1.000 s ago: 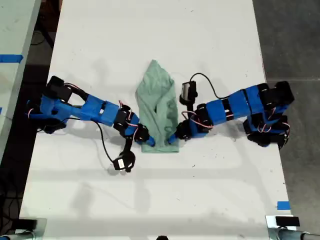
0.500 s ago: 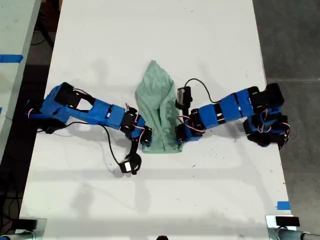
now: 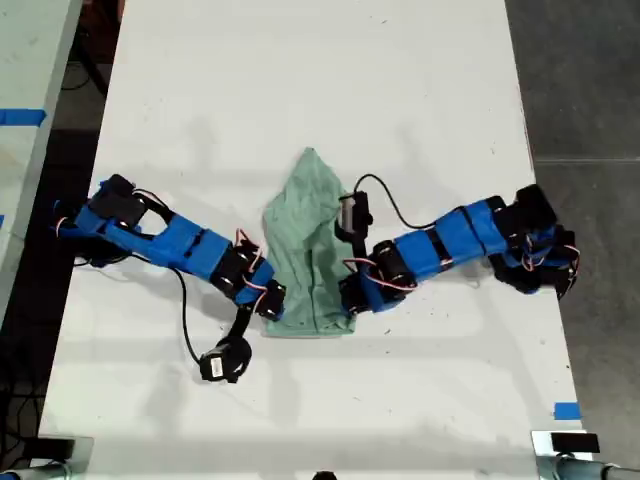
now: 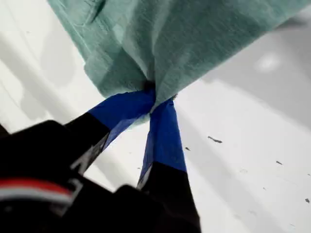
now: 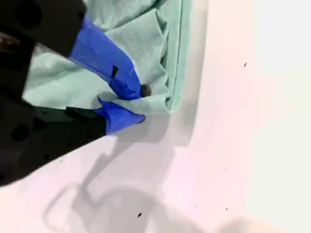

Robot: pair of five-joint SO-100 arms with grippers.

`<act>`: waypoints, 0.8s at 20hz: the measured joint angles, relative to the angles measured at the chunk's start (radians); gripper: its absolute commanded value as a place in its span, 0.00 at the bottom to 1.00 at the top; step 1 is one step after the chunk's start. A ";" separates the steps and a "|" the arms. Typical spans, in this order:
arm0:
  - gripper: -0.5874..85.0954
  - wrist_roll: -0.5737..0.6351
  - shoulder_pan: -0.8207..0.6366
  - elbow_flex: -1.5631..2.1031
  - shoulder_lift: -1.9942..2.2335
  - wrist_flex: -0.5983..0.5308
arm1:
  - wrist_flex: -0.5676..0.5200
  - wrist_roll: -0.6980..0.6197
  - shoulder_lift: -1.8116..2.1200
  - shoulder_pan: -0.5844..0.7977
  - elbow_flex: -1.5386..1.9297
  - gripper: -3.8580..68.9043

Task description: Fold t shirt

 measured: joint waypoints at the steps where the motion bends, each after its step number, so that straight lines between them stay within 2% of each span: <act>1: 0.00 0.002 -0.012 0.000 0.049 0.031 | 0.020 -0.017 0.035 0.018 -0.002 0.05; 4: 0.00 0.060 -0.146 0.008 0.173 0.118 | 0.005 -0.130 0.172 0.181 0.029 0.05; 8: 0.01 0.190 -0.443 0.012 0.244 0.210 | 0.000 -0.282 0.201 0.480 0.031 0.05; 9: 0.16 0.235 -0.520 0.012 0.249 0.215 | 0.000 -0.311 0.201 0.555 0.031 0.15; 10: 0.28 0.278 -0.600 0.012 0.249 0.215 | 0.000 -0.331 0.201 0.623 0.031 0.50; 11: 0.31 0.308 -0.678 0.012 0.249 0.215 | 0.000 -0.344 0.201 0.689 0.031 0.68; 14: 0.31 0.374 -0.848 0.012 0.250 0.238 | 0.028 -0.410 0.201 0.839 0.020 0.70; 15: 0.31 0.385 -0.882 0.014 0.270 0.245 | 0.058 -0.425 0.204 0.867 0.014 0.65; 16: 0.31 0.400 -0.907 0.034 0.313 0.253 | 0.098 -0.437 0.219 0.894 0.014 0.49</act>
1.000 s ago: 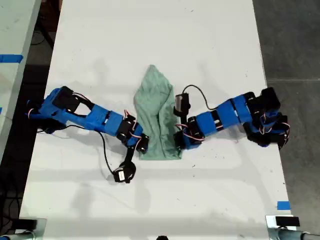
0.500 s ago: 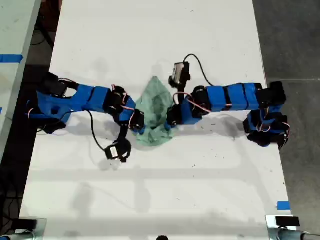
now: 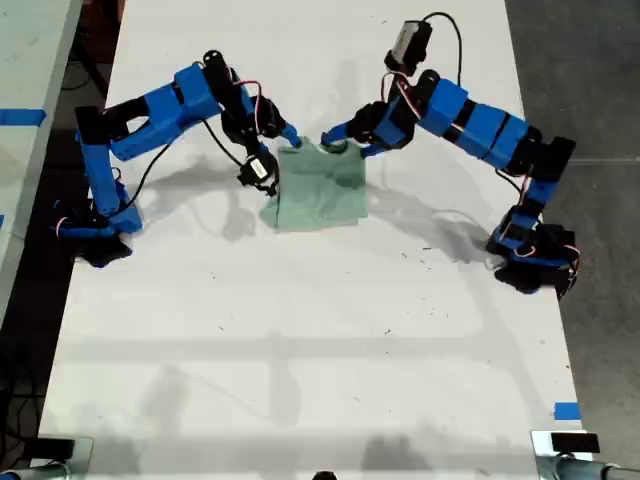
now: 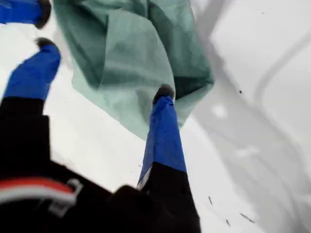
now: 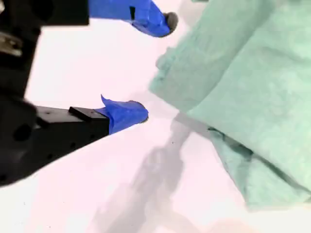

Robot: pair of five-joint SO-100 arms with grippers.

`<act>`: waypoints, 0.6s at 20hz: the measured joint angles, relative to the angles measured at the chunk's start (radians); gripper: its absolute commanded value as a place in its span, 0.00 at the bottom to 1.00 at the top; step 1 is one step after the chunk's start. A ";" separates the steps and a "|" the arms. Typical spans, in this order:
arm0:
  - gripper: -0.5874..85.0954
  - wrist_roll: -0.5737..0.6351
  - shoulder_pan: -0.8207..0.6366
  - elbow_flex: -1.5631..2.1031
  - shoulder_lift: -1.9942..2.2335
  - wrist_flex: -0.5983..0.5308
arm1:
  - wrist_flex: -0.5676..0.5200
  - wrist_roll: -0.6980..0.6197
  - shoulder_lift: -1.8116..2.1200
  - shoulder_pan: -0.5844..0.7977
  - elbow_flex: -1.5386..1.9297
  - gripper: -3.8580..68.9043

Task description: Fold t shirt

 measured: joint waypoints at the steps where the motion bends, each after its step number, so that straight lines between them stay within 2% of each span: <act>1: 0.29 0.011 -0.025 0.029 0.054 0.000 | 0.041 -0.008 0.037 0.029 0.000 0.42; 2: 0.06 0.018 -0.052 0.058 0.117 0.000 | 0.078 -0.012 0.089 0.064 0.003 0.37; 3: 0.00 0.029 -0.086 0.092 0.187 0.000 | 0.109 -0.018 0.160 0.098 0.031 0.10; 4: 0.00 0.046 -0.115 0.118 0.255 0.006 | 0.135 -0.028 0.213 0.126 0.048 0.06; 6: 0.00 0.071 -0.155 0.204 0.411 0.006 | 0.175 -0.043 0.350 0.164 0.149 0.06; 8: 0.00 0.087 -0.130 0.319 0.598 0.006 | 0.184 -0.046 0.529 0.163 0.319 0.06; 10: 0.00 0.084 0.002 0.482 0.841 -0.040 | 0.181 -0.014 0.746 0.077 0.531 0.06; 12: 0.00 0.003 0.198 0.742 1.131 -0.173 | 0.124 0.071 0.985 -0.077 0.779 0.06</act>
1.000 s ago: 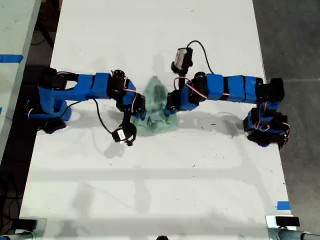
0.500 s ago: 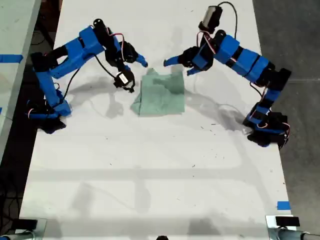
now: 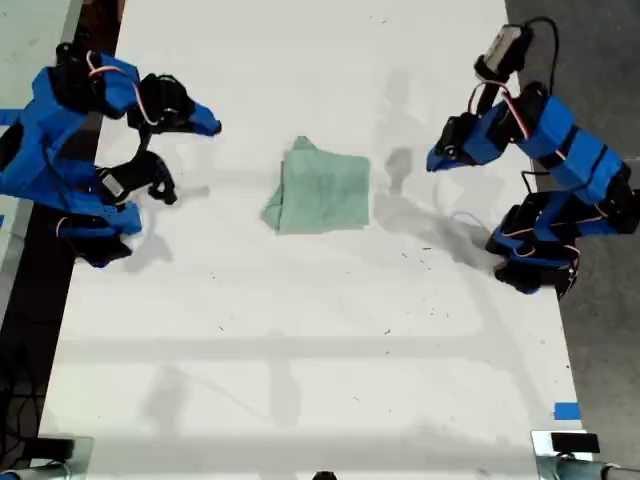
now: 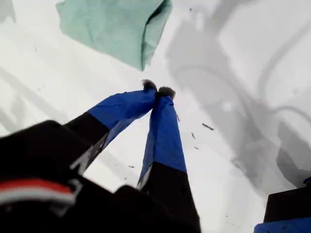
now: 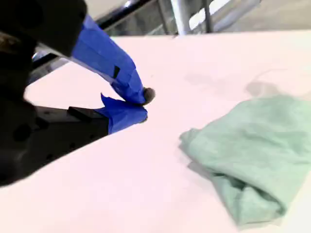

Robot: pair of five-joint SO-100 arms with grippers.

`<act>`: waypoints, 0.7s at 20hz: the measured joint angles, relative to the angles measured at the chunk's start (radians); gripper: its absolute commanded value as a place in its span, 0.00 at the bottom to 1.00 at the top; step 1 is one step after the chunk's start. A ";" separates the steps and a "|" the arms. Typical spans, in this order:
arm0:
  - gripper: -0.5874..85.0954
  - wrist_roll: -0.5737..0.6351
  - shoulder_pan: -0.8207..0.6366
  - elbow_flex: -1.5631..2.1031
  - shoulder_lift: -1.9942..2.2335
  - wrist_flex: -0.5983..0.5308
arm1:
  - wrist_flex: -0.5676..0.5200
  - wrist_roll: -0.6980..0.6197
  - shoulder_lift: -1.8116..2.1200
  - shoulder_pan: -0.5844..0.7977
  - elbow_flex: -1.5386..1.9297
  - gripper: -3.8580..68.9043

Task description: Fold t shirt

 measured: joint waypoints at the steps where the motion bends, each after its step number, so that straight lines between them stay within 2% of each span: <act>1: 0.00 -0.046 0.081 0.160 0.155 -0.069 | -0.046 0.049 0.130 -0.091 0.133 0.06; 4: 0.00 -0.100 0.235 0.680 0.482 -0.337 | -0.173 0.121 0.486 -0.299 0.526 0.06; 6: 0.00 -0.075 0.255 0.977 0.575 -0.546 | -0.198 0.110 0.696 -0.321 0.747 0.06; 7: 0.00 -0.043 0.244 1.114 0.606 -0.607 | -0.209 0.095 0.822 -0.319 0.859 0.06; 9: 0.00 -0.014 0.232 1.299 0.784 -0.604 | -0.267 0.043 0.985 -0.327 1.062 0.06; 10: 0.00 -0.017 0.233 1.324 0.899 -0.554 | -0.295 0.048 1.003 -0.308 1.155 0.06; 14: 0.00 -0.026 0.238 1.341 1.006 -0.515 | -0.319 0.167 1.008 -0.324 1.213 0.06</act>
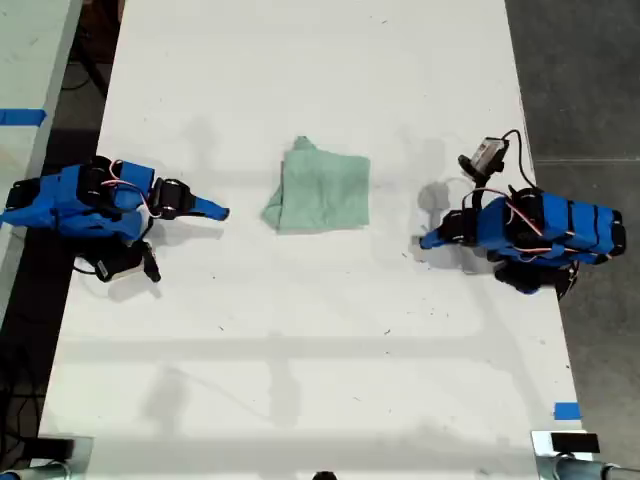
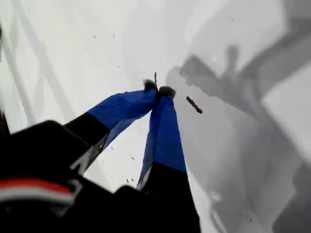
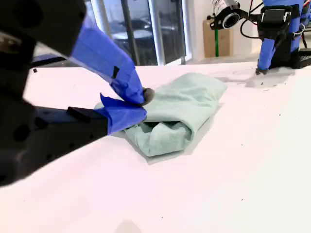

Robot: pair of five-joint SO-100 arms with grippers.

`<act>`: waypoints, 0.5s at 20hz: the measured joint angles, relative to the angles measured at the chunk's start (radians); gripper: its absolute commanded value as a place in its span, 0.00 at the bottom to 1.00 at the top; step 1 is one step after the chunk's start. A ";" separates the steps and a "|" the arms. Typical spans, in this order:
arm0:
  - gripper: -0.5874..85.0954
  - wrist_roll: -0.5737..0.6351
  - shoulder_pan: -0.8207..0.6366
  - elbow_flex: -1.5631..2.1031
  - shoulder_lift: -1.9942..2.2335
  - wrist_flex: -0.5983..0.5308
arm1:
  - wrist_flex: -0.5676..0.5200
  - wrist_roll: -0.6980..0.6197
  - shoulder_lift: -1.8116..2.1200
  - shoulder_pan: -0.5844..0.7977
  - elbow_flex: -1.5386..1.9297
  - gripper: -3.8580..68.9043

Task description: Fold t shirt

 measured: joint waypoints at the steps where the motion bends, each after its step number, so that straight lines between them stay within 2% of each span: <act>1: 0.00 -0.002 -0.002 0.000 0.006 0.006 | 0.005 0.014 0.008 -0.006 0.002 0.06; 2: 0.01 -0.014 -0.002 0.002 0.008 0.006 | 0.020 0.046 0.009 0.008 0.003 0.06; 4: 0.01 -0.084 -0.002 0.029 0.008 0.006 | 0.041 0.095 0.009 0.044 0.005 0.20; 5: 0.02 -0.141 -0.002 0.034 0.008 0.008 | 0.041 0.107 0.009 0.040 0.005 0.20; 6: 0.05 -0.170 -0.005 0.034 0.008 0.037 | 0.041 0.126 0.009 0.040 0.006 0.14; 7: 0.06 -0.172 -0.006 0.034 0.008 0.066 | 0.041 0.130 0.009 0.040 0.006 0.18; 10: 0.06 0.005 -0.005 0.031 0.008 0.124 | 0.041 0.109 0.009 -0.006 0.006 0.19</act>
